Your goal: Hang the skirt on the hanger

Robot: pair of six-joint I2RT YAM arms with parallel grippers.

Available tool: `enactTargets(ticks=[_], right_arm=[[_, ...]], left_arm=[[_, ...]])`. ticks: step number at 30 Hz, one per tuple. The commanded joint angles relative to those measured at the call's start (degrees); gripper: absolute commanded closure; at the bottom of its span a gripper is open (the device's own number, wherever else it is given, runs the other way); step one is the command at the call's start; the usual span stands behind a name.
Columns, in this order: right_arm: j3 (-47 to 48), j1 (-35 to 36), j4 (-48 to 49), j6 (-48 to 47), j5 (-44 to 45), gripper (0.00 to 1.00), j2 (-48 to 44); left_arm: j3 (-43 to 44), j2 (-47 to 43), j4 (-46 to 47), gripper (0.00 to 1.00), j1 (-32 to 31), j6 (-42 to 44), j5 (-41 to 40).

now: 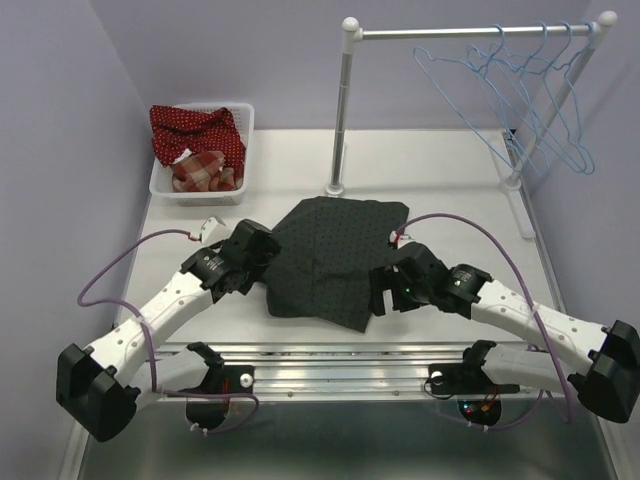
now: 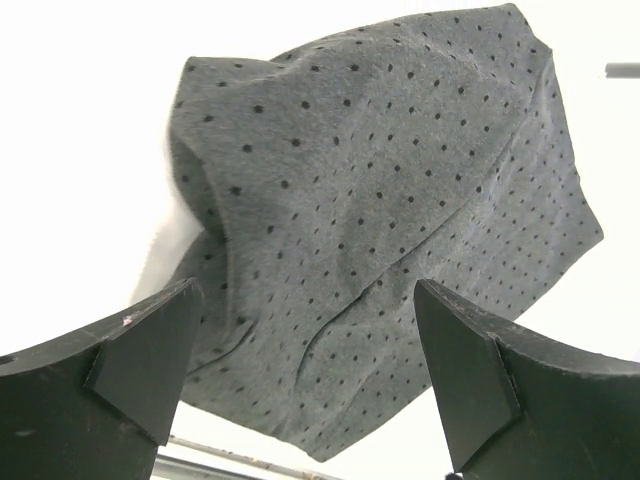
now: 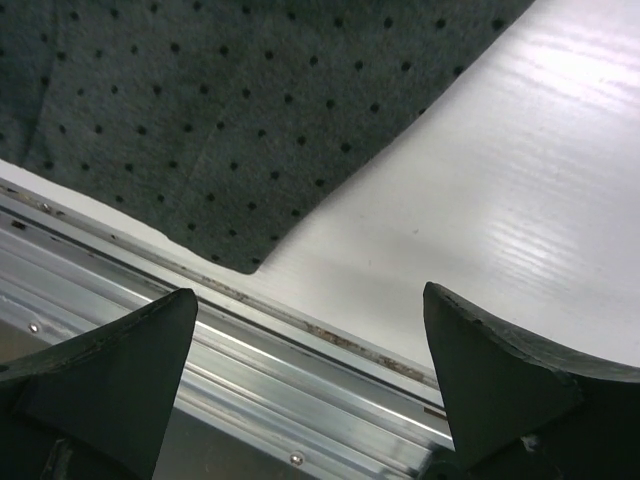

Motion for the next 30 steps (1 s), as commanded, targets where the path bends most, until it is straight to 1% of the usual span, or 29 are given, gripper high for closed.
enactTargets(ticks=[1, 3, 4, 6, 7, 8, 10, 11, 13, 15, 17, 18, 19, 21, 22, 23, 24, 25, 26, 27, 28, 29, 30], right_arm=[[-2.9, 0.17, 5.65, 1.26, -4.73, 0.0, 0.81], [-5.27, 0.18, 8.89, 3.36, -7.54, 0.0, 1.07], [-6.06, 0.7, 10.39, 4.5, -8.85, 0.0, 1.16], [-7.82, 0.71, 14.16, 6.0, -8.86, 0.0, 1.68], [-8.17, 0.71, 15.31, 6.35, -8.86, 0.0, 1.69], [-8.53, 0.71, 16.11, 7.84, -7.99, 0.0, 2.3], [-9.23, 0.71, 18.91, 9.6, -7.1, 0.0, 3.35], [-9.49, 0.71, 20.32, 10.57, -6.41, 0.0, 3.79], [-10.11, 0.71, 21.91, 12.41, -4.3, 0.0, 5.11], [-9.94, 0.71, 22.53, 13.29, -1.84, 0.01, 6.25], [-8.98, 0.71, 23.15, 13.21, 0.62, 0.02, 8.7], [-8.71, 0.71, 23.06, 13.73, 1.68, 0.04, 9.68], [-8.36, 0.71, 23.23, 13.83, 2.82, 0.08, 10.64], [-7.48, 0.71, 22.97, 14.18, 3.35, 0.12, 12.58], [-7.3, 0.71, 22.71, 14.53, 3.53, 0.15, 13.98], [-7.04, 0.71, 22.8, 14.62, 3.71, 0.19, 14.6], [-7.12, 0.71, 22.8, 14.79, 3.88, 0.23, 15.04], [-7.12, 0.71, 22.88, 14.97, 4.23, 0.27, 15.83], [-7.12, 0.71, 23.06, 14.8, 5.63, 0.46, 16.1], [-7.12, 0.71, 23.32, 14.79, 7.03, 0.58, 16.28], [-6.86, 0.71, 23.41, 14.18, 9.66, 0.72, 16.36], [-6.34, 0.71, 23.41, 13.4, 10.82, 0.78, 16.1], [-4.94, 0.71, 23.41, 12.69, 12.13, 0.89, 15.75]], left_arm=[[-1.62, -3.66, -5.67, 0.01, 0.45, 1.97, -0.82], [-4.25, -5.86, -4.28, 0.01, 0.45, 3.2, 3.22], [-7.31, -6.56, -2.44, 0.01, 0.45, 3.29, 6.11], [-12.58, -8.41, 0.9, 0.01, 0.37, 4.08, 10.5], [-14.18, -8.76, 2.92, 0.01, 0.45, 4.34, 11.84], [-15.76, -9.12, 7.11, 0.01, 0.45, 4.78, 13.33], [-18.66, -8.95, 11.44, 0.01, 0.28, 5.66, 16.05], [-19.37, -8.51, 14.94, 0.01, 0.02, 5.84, 16.59], [-20.6, -6.85, 18.47, 0.01, -0.16, 6.27, 16.33], [-20.7, -5.09, 19.37, 0.02, -0.25, 6.45, 15.89], [-20.61, -2.28, 20.6, 0.09, -0.16, 6.81, 15.19], [-20.52, -1.39, 21.13, 0.21, -0.16, 6.89, 14.93], [-19.91, -0.69, 21.57, 0.29, -0.16, 7.59, 15.19], [-19.12, 1.16, 22.45, 0.56, -0.16, 8.21, 15.8], [-18.16, 1.51, 22.28, 0.81, -0.25, 8.56, 16.07], [-17.72, 1.6, 21.49, 0.95, -0.25, 8.83, 16.15], [-17.28, 1.34, 20.96, 1.0, -0.25, 8.91, 16.16], [-16.49, 0.82, 20.78, 1.0, -0.25, 9.44, 15.98], [-15.96, -0.75, 19.91, 1.0, -0.42, 9.7, 15.72], [-15.52, -1.9, 19.55, 1.0, -0.42, 9.97, 15.37], [-14.38, -4.26, 19.11, 1.0, -0.51, 10.58, 14.93], [-13.67, -5.33, 18.85, 1.0, -0.51, 11.11, 14.93], [-12.28, -6.47, 18.76, 1.0, -0.6, 12.16, 15.1]])
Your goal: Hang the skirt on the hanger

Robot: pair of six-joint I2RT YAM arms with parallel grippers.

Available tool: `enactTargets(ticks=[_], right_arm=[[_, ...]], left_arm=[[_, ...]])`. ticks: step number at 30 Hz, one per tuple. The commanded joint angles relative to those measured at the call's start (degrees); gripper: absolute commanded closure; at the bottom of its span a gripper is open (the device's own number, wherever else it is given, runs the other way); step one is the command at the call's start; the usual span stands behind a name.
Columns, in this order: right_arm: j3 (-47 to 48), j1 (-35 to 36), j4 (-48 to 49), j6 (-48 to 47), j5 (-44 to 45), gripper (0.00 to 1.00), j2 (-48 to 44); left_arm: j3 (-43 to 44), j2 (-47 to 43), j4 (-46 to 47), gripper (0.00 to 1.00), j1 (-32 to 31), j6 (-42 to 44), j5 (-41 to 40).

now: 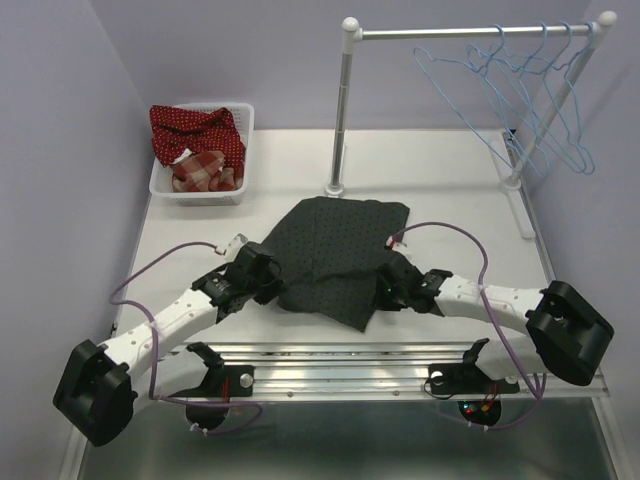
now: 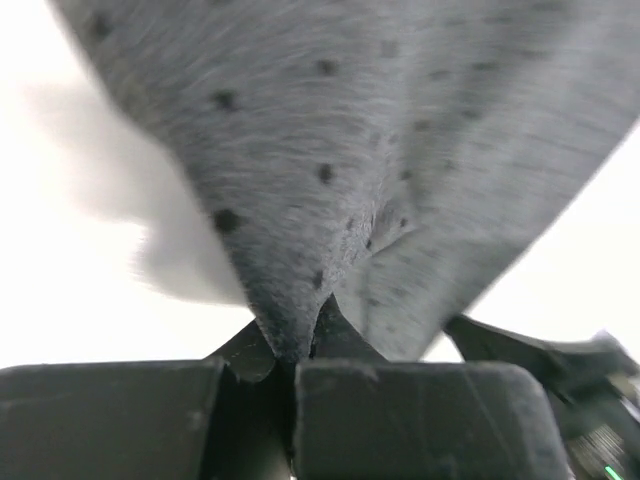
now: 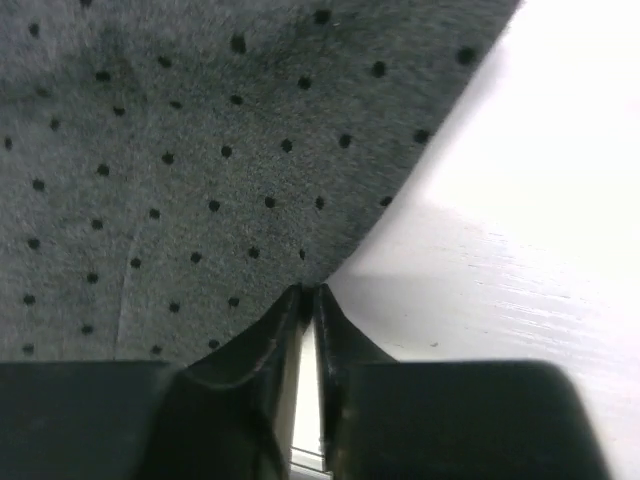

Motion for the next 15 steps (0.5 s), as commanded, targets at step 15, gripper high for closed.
enactTargets(ticks=[15], right_arm=[[28.4, 0.53, -13.83, -17.36, 18.28, 0.99, -21.18]], left_arm=[[31.53, -9.43, -12.24, 1.0, -0.49, 14.95, -4.96]])
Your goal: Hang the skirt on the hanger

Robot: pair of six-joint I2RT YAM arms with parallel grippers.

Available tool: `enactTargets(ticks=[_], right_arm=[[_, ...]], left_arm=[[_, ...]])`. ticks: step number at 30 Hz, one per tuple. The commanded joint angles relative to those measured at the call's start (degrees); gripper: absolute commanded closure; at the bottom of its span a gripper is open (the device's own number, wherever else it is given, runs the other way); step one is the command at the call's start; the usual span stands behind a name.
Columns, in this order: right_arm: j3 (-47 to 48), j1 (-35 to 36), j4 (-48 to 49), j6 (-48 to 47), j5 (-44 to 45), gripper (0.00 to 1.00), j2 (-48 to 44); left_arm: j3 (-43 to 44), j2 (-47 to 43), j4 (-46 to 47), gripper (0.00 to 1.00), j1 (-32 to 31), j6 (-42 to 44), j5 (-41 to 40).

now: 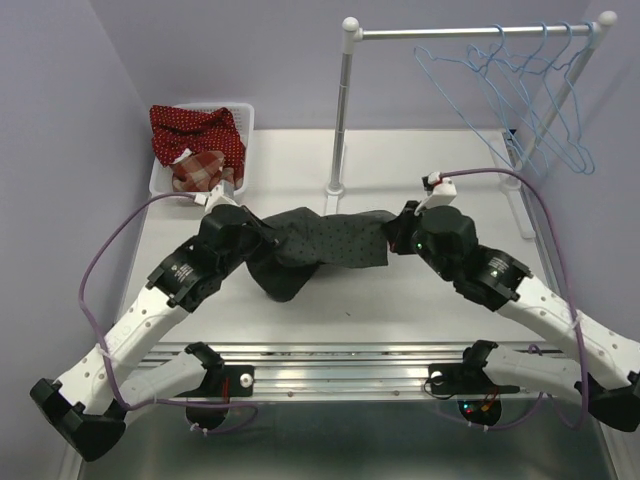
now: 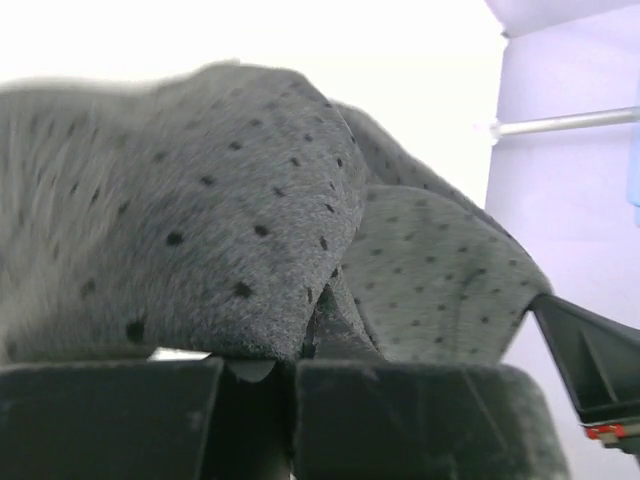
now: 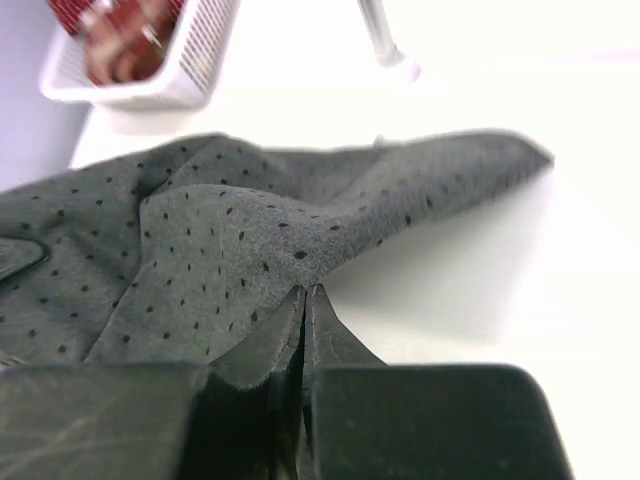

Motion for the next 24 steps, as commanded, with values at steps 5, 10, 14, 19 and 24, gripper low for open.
enactTargets(ticks=[5, 10, 14, 19, 24], right_arm=[[11.18, 0.27, -9.97, -6.6, 4.35, 0.99, -4.19], [14.17, 0.27, -6.65, -9.32, 9.62, 0.99, -0.77], [24.06, 0.27, -1.46, -16.86, 13.49, 0.99, 7.2], [40.43, -0.26, -1.19, -23.65, 12.79, 0.99, 15.75], [40.38, -0.26, -1.8, -24.81, 14.99, 0.99, 14.63]], left_arm=[[12.49, -0.54, -3.87, 1.0, -0.14, 7.61, -1.22], [13.54, 3.15, -0.18, 1.0, 0.03, 8.31, -2.09], [23.28, 11.39, 2.98, 1.0, 3.01, 12.16, -5.09], [41.03, 20.64, 1.15, 1.0, 9.87, 18.59, 0.79], [44.68, 21.54, -2.82, 1.0, 11.72, 19.48, 1.42]])
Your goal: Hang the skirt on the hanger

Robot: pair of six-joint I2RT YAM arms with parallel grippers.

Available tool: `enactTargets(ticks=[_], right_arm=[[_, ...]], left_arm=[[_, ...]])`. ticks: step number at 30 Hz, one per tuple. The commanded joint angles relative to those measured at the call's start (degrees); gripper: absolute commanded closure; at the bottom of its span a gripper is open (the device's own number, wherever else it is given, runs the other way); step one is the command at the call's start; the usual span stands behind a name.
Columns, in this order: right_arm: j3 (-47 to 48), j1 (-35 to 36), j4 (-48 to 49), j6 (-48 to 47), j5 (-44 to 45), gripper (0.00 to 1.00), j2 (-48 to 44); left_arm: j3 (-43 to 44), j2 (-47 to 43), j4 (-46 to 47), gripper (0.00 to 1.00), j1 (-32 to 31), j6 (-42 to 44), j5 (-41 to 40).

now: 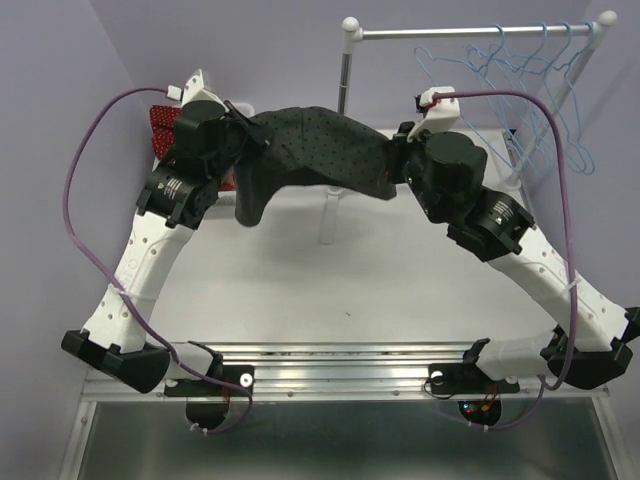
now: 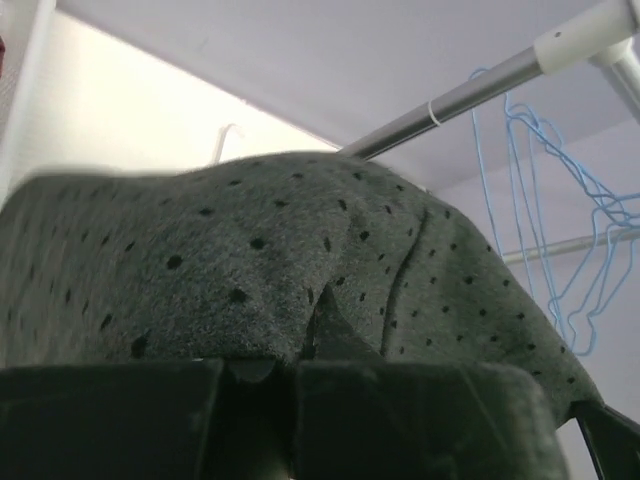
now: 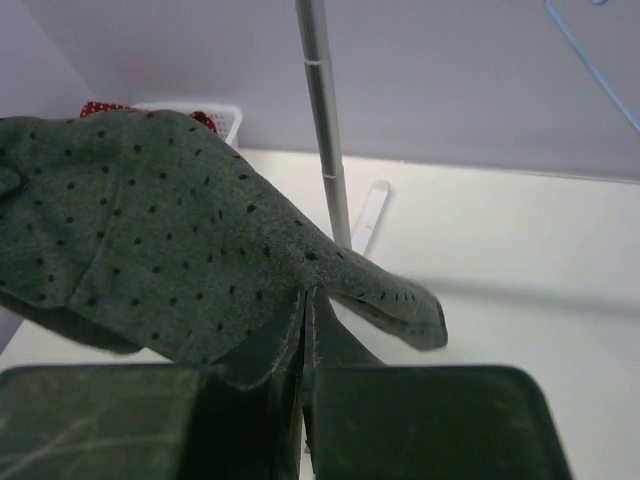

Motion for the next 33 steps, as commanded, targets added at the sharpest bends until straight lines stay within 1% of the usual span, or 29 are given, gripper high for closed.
enactTargets(ticks=[1, 3, 4, 5, 6, 7, 8, 9, 10, 11, 12, 13, 14, 17, 20, 21, 24, 25, 26, 28, 30, 31, 32, 33], right_arm=[[-3.26, -0.24, 1.61, -2.16, 3.84, 0.99, -4.59], [-7.94, -0.24, -0.41, 1.87, 5.07, 0.99, -8.63], [-13.44, -0.24, -3.03, 5.98, 4.99, 0.99, -11.86], [-16.54, -0.24, -4.45, 8.29, 4.73, 0.99, -13.55], [-20.06, -0.24, -7.51, 11.01, 3.85, 0.99, -15.13], [-23.74, -0.24, -9.02, 13.56, 3.06, 0.99, -16.71], [-31.44, -0.24, -10.25, 18.54, -0.17, 0.99, -18.12], [-34.82, -0.76, -13.13, 20.94, -1.85, 0.99, -20.05], [-37.73, -0.76, -14.73, 23.75, -3.35, 0.99, -20.5], [-40.28, -0.76, -16.05, 28.04, -6.32, 0.86, -20.68], [-44.48, -0.76, -17.98, 29.56, -7.92, 0.61, -20.86], [-45.92, -0.76, -19.13, 30.88, -8.8, 0.15, -20.69], [-46.97, -0.76, -20.1, 33.51, -9.25, 0.0, -20.6], [-47.52, -0.76, -21.34, 32.84, -9.34, 0.0, -19.98], [-46.37, -0.76, -19.76, 30.38, -10.56, 0.0, -19.63], [-46.54, -0.76, -17.4, 29.41, -11.09, 0.0, -19.54], [-47.77, -0.76, -12.48, 25.98, -14.96, 0.0, -18.4], [-47.95, -0.76, -11.68, 25.8, -15.75, 0.0, -17.7], [-47.95, -0.76, -11.15, 24.93, -18.11, 0.0, -16.3], [-48.3, -0.76, -9.92, 23.78, -20.75, 0.0, -15.24], [-49.53, -0.76, -11.65, 25.26, -21.73, 0.0, -14.88], [-50.23, -0.76, -12.97, 26.58, -21.21, 0.0, -15.23], [-51.63, -0.76, -14.2, 29.81, -20.16, 0.0, -15.67], [-52.51, -0.76, -17.09, 31.93, -19.98, 0.0, -17.33]], left_arm=[[-3.84, -5.11, -0.45, 1.0, 0.64, 2.82, 1.04], [-10.09, -9.49, -1.68, 1.0, 0.73, 1.5, 1.66], [-18.65, -13.26, -1.86, 1.0, 0.73, -0.24, 3.23], [-23.87, -15.21, -1.34, 1.0, 0.73, -1.39, 3.94], [-29.15, -17.32, -0.64, 0.87, 0.64, -2.27, 5.34], [-35.12, -19.17, 0.24, 0.8, 0.73, -5.15, 9.27], [-45.79, -22.4, 1.55, 0.66, 0.73, -6.31, 11.31], [-50.51, -23.74, 2.52, 0.26, 0.73, -6.93, 13.59], [-54.82, -24.62, 2.97, 0.09, 0.64, -7.64, 15.79], [-60.26, -26.2, 2.01, 0.01, 0.64, -9.3, 17.55], [-61.62, -26.74, 1.14, 0.01, 0.64, -9.57, 17.83], [-62.07, -27.27, -0.27, 0.01, 0.73, -9.75, 16.62], [-61.2, -28.49, -3.93, 0.01, 0.64, -10.1, 14.95], [-56.37, -30.25, -8.0, 0.01, 0.64, -10.63, 8.53], [-53.9, -30.26, -8.46, 0.01, 0.64, -9.49, 7.9], [-53.81, -29.74, -8.02, 0.01, 0.64, -8.97, 7.82], [-55.82, -27.63, -4.42, 0.01, 0.73, -8.52, 10.09], [-56.7, -27.01, -3.02, 0.01, 0.64, -8.17, 12.36], [-58.28, -25.88, -0.31, 0.01, 0.64, -8.17, 13.52], [-59.43, -24.9, 2.17, 0.01, 0.03, -8.34, 15.37], [-59.79, -24.28, 3.67, 0.01, -1.2, -8.78, 16.52], [-59.79, -24.37, 3.85, 0.01, -3.64, -9.22, 16.34], [-60.05, -24.72, 3.76, 0.01, -5.23, -10.18, 15.91], [-60.14, -25.16, 3.85, 0.01, -6.99, -10.71, 15.73]])
